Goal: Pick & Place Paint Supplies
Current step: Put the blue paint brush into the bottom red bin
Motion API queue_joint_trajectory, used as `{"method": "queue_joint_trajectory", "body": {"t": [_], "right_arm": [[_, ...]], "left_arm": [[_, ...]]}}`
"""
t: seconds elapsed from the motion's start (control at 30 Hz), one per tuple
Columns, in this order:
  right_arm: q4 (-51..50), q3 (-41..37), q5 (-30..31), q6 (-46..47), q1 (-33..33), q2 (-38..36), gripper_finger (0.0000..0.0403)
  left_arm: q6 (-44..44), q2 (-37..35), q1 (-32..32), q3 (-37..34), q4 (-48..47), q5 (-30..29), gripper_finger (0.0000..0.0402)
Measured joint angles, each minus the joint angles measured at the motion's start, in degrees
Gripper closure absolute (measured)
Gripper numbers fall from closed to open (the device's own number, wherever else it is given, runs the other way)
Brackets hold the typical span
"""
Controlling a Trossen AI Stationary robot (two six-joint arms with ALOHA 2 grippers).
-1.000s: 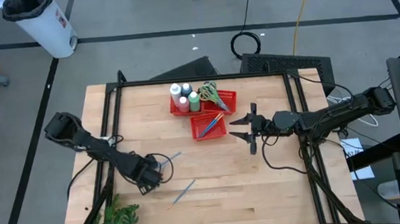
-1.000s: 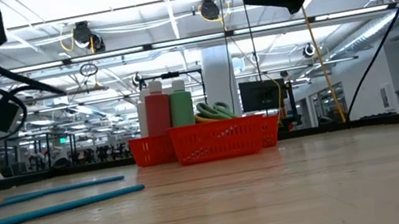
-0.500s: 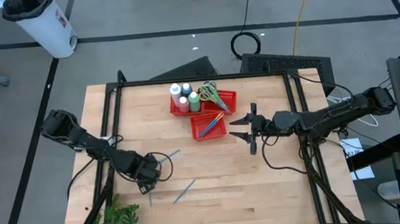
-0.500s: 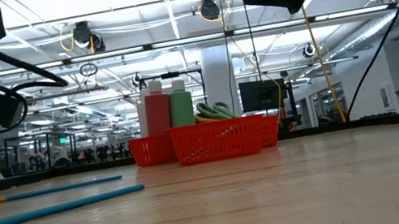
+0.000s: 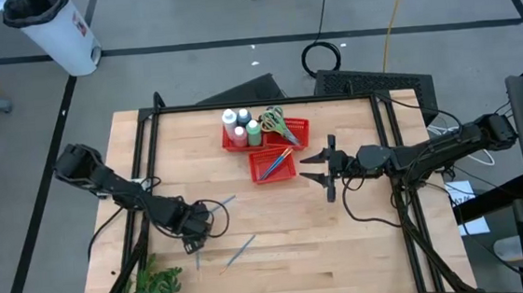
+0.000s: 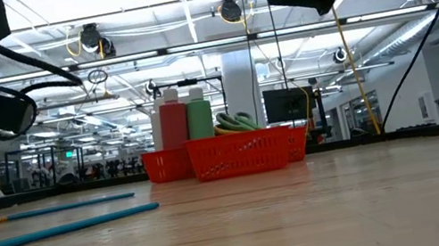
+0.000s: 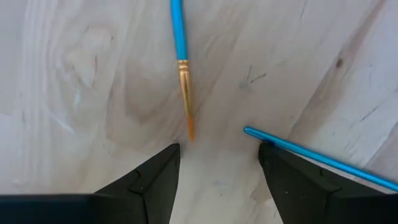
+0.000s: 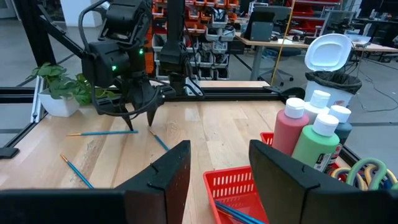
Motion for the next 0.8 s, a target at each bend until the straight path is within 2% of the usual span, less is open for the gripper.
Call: {"method": "queue_joint_trajectory", "body": {"t": [0.17, 0.23, 0.37, 0.5, 0.53, 0.8], "right_arm": [[0.1, 0.0, 0.0, 0.0, 0.0, 0.0, 0.0245], [0.7, 0.0, 0.0, 0.0, 0.0, 0.0, 0.0245], [1.3, 0.0, 0.0, 0.0, 0.0, 0.0, 0.0245], [1.3, 0.0, 0.0, 0.0, 0.0, 0.0, 0.0245], [1.3, 0.0, 0.0, 0.0, 0.0, 0.0, 0.0245], [4.6, 0.0, 0.0, -4.9, 0.0, 0.0, 0.0245]], "left_arm": [[-1.4, -1.5, 0.7, 1.9, -6.6, -4.0, 0.0167], [-2.4, -3.9, 0.8, 3.0, -6.6, -3.4, 0.0167], [-10.4, -5.9, 1.3, 3.9, -5.3, 1.6, 0.0167], [-20.3, -6.7, -2.1, 4.1, -3.2, 14.1, 0.0167], [-22.3, -6.3, -3.6, 4.0, -2.8, 15.7, 0.0167], [-43.2, -2.1, -12.2, 3.5, 10.4, 20.1, 0.0167]]}}
